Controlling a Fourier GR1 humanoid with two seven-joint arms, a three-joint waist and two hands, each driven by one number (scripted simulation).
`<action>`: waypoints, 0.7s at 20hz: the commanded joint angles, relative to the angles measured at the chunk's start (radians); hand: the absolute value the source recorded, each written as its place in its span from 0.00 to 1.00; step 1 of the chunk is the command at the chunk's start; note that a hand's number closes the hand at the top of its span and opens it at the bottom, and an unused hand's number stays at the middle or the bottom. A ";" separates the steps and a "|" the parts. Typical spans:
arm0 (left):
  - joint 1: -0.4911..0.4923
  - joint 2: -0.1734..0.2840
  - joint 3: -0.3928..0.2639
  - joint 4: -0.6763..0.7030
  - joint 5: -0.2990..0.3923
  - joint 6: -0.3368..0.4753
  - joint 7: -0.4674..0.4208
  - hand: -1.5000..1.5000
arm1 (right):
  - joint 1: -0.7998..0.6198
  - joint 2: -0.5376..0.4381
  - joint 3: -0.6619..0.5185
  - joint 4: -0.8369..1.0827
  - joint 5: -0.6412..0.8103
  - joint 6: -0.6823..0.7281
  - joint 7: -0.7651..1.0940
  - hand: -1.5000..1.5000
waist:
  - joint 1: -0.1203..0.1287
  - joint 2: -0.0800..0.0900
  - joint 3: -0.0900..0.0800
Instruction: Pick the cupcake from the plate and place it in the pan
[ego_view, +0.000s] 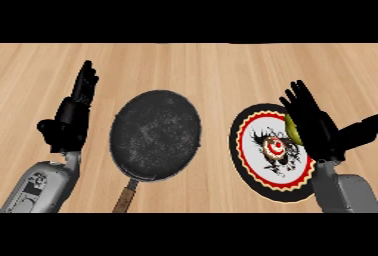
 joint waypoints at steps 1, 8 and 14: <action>0.051 0.029 0.043 0.058 0.008 -0.052 -0.009 0.50 | -0.005 -0.003 -0.004 -0.024 0.035 -0.018 -0.017 0.00 | 0.028 -0.018 -0.002; 0.142 0.125 0.073 0.163 -0.006 -0.022 0.141 0.50 | -0.018 -0.307 -0.057 -0.069 0.374 -0.121 -0.066 1.00 | -0.024 0.004 -0.053; 0.185 0.183 0.126 0.205 0.053 -0.094 0.212 0.50 | 0.161 0.115 -0.137 -0.218 0.363 -0.527 -0.343 0.00 | 0.005 -0.022 -0.002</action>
